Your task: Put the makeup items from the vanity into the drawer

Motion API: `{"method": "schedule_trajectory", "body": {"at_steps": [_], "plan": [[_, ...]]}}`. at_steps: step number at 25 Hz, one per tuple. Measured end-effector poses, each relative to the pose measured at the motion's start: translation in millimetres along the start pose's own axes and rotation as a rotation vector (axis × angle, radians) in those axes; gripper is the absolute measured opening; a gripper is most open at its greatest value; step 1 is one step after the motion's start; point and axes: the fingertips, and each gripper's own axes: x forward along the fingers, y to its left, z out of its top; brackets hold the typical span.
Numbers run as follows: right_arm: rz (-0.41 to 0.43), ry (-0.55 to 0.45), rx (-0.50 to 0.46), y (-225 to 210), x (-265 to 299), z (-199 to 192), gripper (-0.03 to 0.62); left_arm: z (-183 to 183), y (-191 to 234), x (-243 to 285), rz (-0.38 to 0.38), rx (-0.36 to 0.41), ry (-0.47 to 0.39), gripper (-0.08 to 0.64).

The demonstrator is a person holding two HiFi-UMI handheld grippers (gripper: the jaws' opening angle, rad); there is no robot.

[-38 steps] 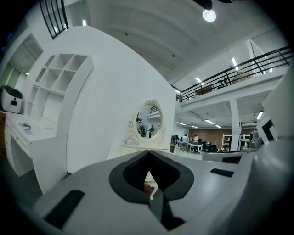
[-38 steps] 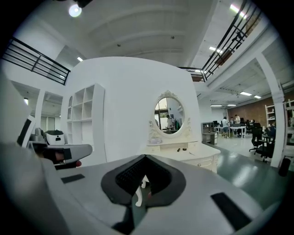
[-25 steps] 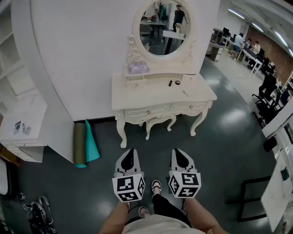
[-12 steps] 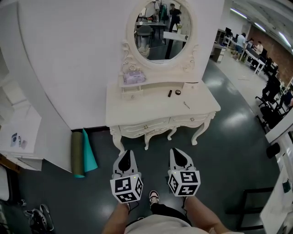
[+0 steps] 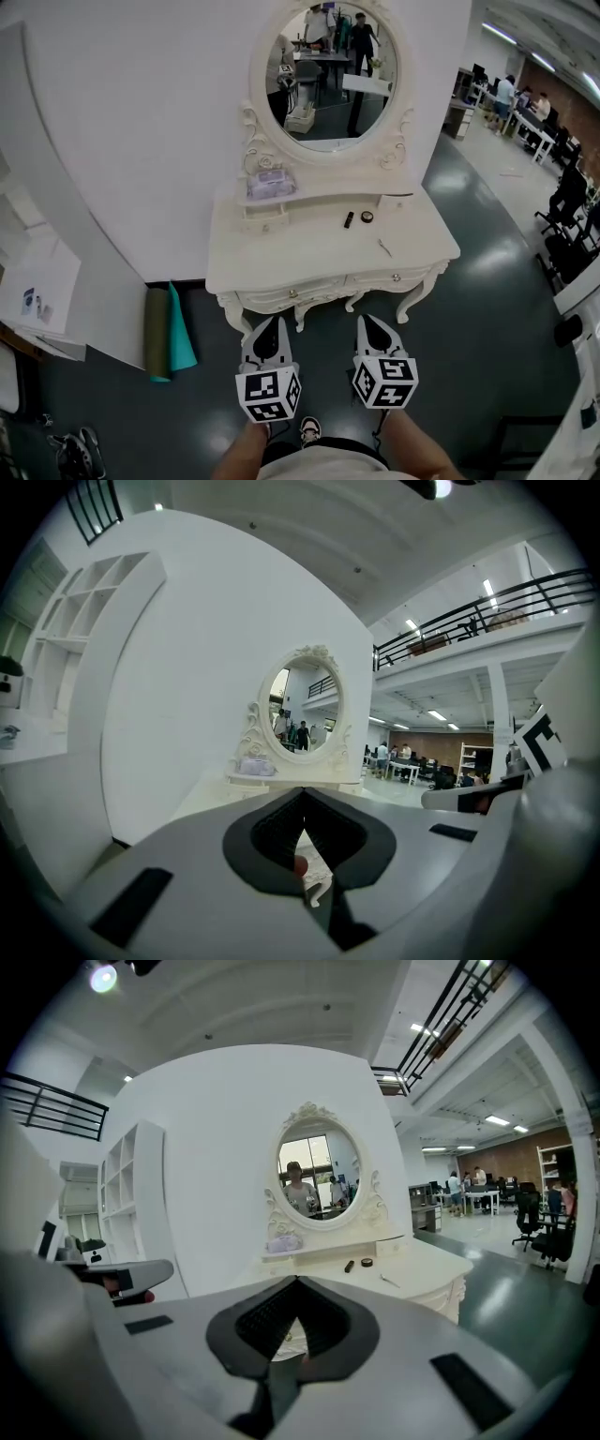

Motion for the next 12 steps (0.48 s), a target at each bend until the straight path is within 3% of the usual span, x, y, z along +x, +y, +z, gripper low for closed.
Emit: {"method": "schedule_trajectory", "body": {"at_steps": [12], "plan": [[0.022,0.067,0.023,-28.8,57.6,-9.0,0.017,-16.9,5.6,55.5,0.045,-0.026,0.056,0.011]]}}
